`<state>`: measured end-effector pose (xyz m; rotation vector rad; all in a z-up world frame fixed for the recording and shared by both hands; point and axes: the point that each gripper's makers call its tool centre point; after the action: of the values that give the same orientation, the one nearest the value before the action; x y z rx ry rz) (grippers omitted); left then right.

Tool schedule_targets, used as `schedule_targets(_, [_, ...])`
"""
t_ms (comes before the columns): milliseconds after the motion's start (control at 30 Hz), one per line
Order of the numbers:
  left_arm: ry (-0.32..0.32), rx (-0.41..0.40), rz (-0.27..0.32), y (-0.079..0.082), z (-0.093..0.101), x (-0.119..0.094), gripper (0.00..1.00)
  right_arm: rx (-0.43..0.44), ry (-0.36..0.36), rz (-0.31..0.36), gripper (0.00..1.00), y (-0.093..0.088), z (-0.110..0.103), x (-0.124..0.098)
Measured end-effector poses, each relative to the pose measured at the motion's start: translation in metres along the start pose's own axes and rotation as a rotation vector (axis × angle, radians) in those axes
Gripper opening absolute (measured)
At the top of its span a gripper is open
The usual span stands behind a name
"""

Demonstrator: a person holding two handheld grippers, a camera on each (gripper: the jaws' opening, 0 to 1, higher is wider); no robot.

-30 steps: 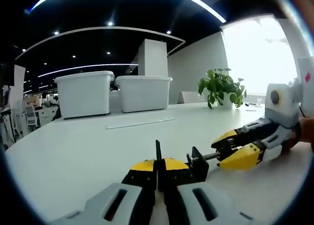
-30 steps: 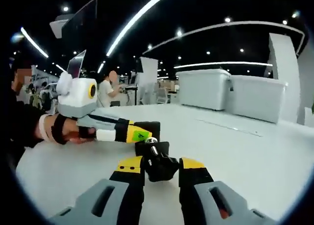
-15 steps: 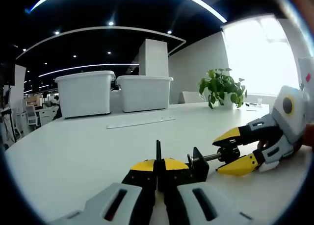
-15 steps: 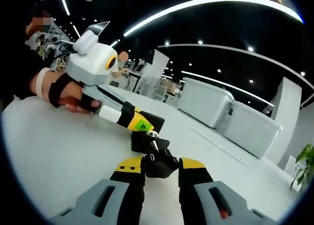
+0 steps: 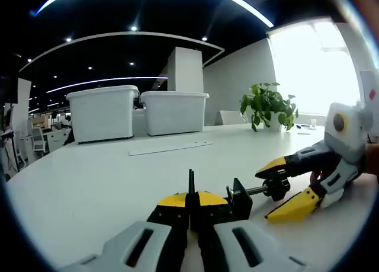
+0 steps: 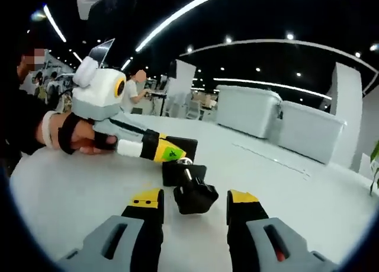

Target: Clamp the fixed fixture on the desktop, loosen the retaining clip, secure it to the edge of the desk, and tighten the retaining clip.

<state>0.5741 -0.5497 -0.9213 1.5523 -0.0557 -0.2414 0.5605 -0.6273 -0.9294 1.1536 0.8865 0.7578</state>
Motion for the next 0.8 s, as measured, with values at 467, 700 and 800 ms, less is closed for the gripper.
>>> schedule_targets(467, [-0.007,-0.003,-0.001,0.000,0.001,0.000,0.04,0.574,0.042,0.030,0.34,-0.001,0.030,-0.011])
schedule_targets(700, [-0.010,-0.004,-0.001,0.000,0.001,-0.001,0.04,0.653,0.061,-0.014,0.31,-0.005,0.021,-0.006])
schedule_targets(800, [-0.010,-0.004,-0.002,0.000,0.001,-0.001,0.04,0.686,0.071,-0.011,0.27,-0.004,0.018,-0.006])
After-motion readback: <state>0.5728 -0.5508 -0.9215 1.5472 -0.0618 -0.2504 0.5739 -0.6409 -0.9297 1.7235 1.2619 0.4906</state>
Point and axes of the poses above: the point that each gripper's makers call its tool centre point, and the gripper's own axes: x roughly forward along the fingers, z roughly to its right, y roughly out of its top, and after that the axes turned 2 degrees about -x, right-handed
